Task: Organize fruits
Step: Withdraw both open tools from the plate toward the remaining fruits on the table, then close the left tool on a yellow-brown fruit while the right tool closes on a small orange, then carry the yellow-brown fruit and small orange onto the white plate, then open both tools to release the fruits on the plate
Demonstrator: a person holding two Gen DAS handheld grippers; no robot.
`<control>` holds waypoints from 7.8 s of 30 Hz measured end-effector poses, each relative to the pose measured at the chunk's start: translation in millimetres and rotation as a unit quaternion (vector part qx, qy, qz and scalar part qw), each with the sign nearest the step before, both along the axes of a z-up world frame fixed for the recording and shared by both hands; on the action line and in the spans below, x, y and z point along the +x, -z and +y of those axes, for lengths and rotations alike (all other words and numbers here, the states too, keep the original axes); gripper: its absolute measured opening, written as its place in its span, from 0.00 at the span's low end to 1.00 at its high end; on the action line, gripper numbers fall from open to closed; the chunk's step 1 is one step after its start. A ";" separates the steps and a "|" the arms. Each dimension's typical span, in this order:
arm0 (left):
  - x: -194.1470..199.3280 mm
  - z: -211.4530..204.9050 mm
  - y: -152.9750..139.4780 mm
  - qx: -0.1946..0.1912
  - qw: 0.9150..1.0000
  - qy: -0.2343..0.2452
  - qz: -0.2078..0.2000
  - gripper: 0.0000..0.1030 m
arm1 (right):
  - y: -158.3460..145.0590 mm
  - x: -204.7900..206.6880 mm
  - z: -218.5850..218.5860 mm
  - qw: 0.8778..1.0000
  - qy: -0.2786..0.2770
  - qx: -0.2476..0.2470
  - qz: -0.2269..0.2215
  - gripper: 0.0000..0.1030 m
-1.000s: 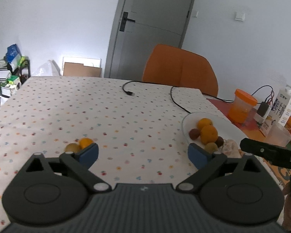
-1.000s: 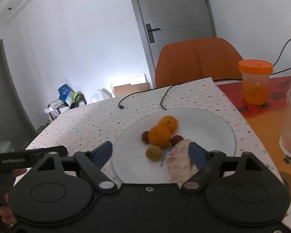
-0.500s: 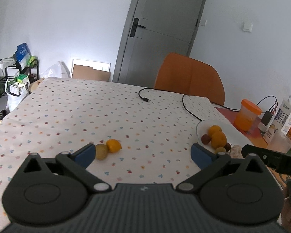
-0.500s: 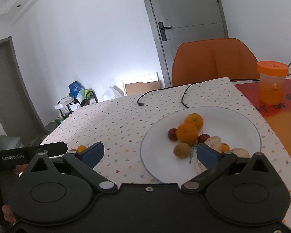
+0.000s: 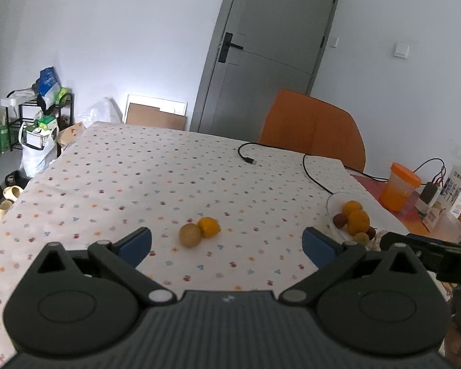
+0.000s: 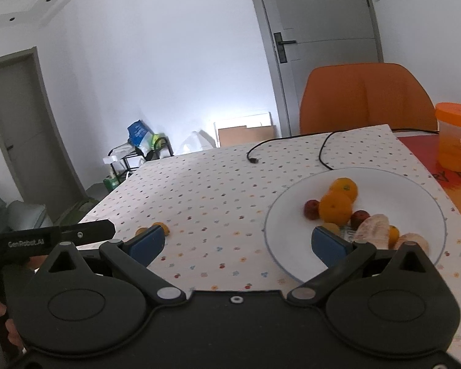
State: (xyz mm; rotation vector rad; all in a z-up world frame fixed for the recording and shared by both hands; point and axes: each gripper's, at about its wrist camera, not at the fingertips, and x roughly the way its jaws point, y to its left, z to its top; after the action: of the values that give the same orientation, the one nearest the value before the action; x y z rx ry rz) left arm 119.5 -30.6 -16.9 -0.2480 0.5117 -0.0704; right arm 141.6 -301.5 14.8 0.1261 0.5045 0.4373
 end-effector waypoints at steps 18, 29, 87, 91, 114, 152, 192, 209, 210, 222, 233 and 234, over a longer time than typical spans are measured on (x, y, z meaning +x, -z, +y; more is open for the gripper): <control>-10.9 26.7 11.4 -0.011 1.000 -0.004 0.003 1.00 | 6.5 1.1 27.7 1.000 -0.023 -0.011 0.009 1.00; -2.6 35.8 19.5 -0.021 0.999 -0.020 0.015 1.00 | 11.9 7.0 39.3 0.999 -0.040 -0.011 0.016 1.00; 55.0 49.2 51.5 -0.003 0.998 -0.036 0.042 0.21 | 32.5 71.4 104.9 0.988 -0.140 -0.051 0.046 0.55; 50.9 59.2 50.0 -0.005 0.998 -0.045 0.039 0.21 | 33.6 74.7 116.0 0.987 -0.147 -0.055 0.046 0.55; 36.7 80.1 53.0 -0.014 0.996 -0.074 0.041 0.21 | 46.8 93.9 154.7 0.980 -0.174 -0.061 0.074 0.21; 32.6 1.2 25.4 0.008 1.000 0.001 0.008 0.21 | 17.7 46.8 40.5 0.996 -0.081 -0.007 0.029 0.21; 66.0 -136.6 16.5 0.037 0.988 0.150 -0.006 0.21 | 12.5 34.8 -121.7 0.995 0.100 0.015 0.000 0.21; 73.7 -167.2 23.5 0.049 0.983 0.175 0.012 0.24 | 27.5 42.4 -144.9 0.992 0.126 0.023 0.011 0.31; 72.8 -165.5 23.0 0.048 0.984 0.174 0.012 0.24 | 27.6 41.2 -145.3 0.991 0.127 0.026 0.012 0.31; 61.2 -133.2 18.0 0.036 0.990 0.139 0.017 0.29 | 26.2 30.1 -135.8 0.992 0.119 0.029 0.017 0.34; 42.1 -106.7 8.9 0.032 0.993 0.112 0.016 0.51 | 21.7 19.7 -121.0 0.994 0.107 0.032 0.015 0.45; 39.8 -104.8 7.3 0.033 0.993 0.109 0.017 0.55 | 20.9 18.6 -119.5 0.994 0.105 0.033 0.014 0.46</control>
State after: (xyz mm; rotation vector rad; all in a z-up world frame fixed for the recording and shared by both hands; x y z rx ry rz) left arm 159.3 -135.4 -24.2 -0.1284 0.5719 -0.2628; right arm 160.3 -421.0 -6.0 0.2467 0.4996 0.2469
